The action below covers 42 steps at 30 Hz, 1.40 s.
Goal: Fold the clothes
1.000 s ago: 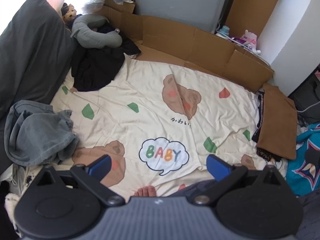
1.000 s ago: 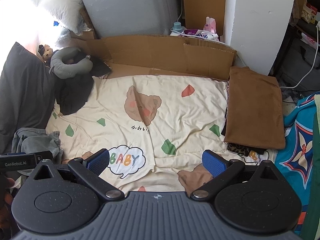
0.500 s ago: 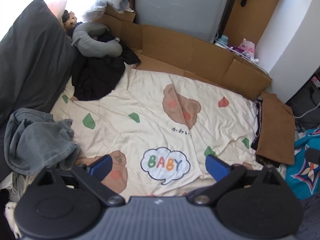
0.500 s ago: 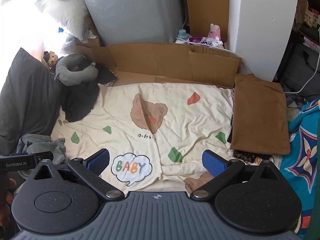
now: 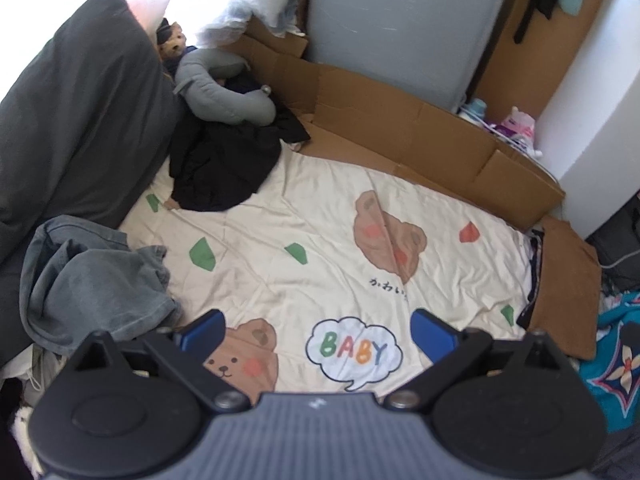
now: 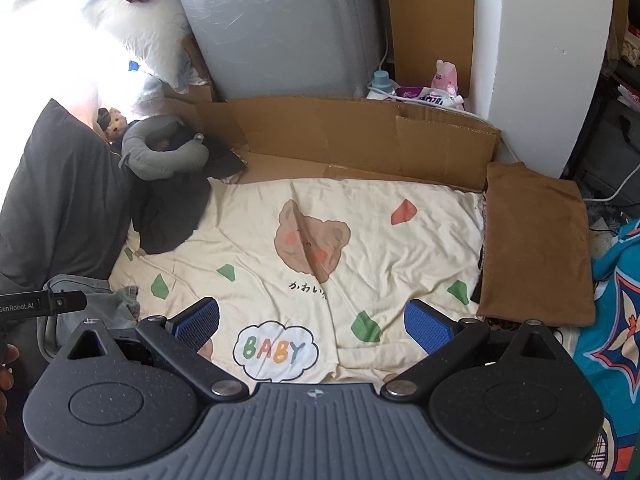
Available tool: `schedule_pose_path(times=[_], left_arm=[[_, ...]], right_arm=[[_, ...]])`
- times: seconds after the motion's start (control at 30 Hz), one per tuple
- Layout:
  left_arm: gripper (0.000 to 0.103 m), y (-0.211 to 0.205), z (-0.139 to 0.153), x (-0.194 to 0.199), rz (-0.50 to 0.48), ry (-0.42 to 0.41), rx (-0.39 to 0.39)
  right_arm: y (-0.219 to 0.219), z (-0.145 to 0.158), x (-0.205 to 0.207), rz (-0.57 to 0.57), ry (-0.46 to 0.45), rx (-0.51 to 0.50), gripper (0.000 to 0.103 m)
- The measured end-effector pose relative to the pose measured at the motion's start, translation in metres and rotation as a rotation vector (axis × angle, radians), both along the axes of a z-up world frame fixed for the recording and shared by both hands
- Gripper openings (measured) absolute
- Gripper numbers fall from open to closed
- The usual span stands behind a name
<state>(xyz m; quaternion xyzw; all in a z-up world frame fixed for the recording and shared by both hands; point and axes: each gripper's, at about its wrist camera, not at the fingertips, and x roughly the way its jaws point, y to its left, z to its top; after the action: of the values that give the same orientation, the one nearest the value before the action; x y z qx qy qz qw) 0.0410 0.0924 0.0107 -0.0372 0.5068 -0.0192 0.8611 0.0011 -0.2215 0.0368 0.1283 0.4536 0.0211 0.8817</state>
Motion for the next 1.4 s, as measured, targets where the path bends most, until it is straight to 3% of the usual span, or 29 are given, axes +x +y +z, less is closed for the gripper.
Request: schedule_pose_path(times=[0.63, 0.93, 1.1, 1.4], left_arm=[[0.096, 0.081, -0.028, 0.021, 0.141, -0.007, 0.010], [0.095, 0.130, -0.046, 0.029, 0.238, 0.008, -0.009], [0.094, 0.156, -0.057, 0.031, 0.297, 0.008, 0.023], [0.093, 0.206, -0.072, 0.028, 0.391, 0.013, 0.040]], right_arm=[[0.027, -0.038, 0.044, 0.021, 0.008, 0.054, 0.102], [0.045, -0.057, 0.066, 0.080, 0.003, 0.091, 0.102], [0.061, -0.070, 0.083, 0.132, 0.015, 0.128, 0.102], [0.084, -0.087, 0.105, 0.181, 0.011, 0.076, 0.102]])
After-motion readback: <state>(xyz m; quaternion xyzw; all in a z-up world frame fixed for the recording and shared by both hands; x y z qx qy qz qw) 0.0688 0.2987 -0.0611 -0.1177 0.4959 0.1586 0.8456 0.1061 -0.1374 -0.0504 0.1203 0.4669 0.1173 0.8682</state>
